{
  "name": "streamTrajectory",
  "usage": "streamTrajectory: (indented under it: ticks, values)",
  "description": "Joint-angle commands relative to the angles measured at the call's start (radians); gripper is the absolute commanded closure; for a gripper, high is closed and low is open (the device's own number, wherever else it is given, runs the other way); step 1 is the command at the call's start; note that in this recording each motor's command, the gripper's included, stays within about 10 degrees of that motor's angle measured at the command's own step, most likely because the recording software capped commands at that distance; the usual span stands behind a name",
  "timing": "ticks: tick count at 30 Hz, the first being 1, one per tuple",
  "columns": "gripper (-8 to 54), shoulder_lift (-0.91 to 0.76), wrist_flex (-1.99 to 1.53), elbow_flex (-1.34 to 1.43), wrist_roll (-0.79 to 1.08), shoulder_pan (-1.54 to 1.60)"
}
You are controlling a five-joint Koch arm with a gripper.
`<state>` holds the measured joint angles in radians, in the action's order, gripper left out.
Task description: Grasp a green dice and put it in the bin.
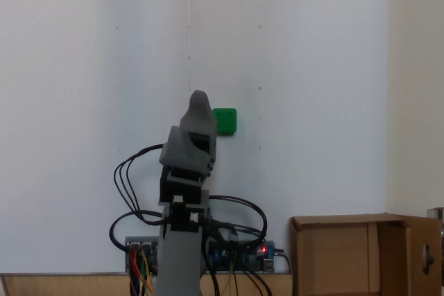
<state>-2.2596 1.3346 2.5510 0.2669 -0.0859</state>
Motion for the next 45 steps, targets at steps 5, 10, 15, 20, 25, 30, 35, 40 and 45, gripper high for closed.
streamTrajectory:
  ticks: [5, 10, 15, 20, 25, 30, 35, 40, 45]
  values:
    - [0.7, 0.114, 0.018, 0.117, -0.209, 0.005]
    - [0.7, 0.114, 0.020, 0.117, -0.209, 0.005]
    - [0.7, 0.114, 0.020, 0.117, -0.209, 0.005]
    - [0.7, 0.114, 0.020, 0.117, -0.209, 0.005]
    - [0.7, 0.114, 0.020, 0.117, -0.209, 0.005]
    - [0.7, 0.114, 0.020, 0.117, -0.209, 0.005]
    - [0.7, 0.114, 0.018, 0.117, -0.209, 0.003]
    - [0.7, 0.115, 0.020, 0.112, -0.212, 0.011]
    - [0.7, 0.115, 0.020, 0.098, -0.210, 0.031]
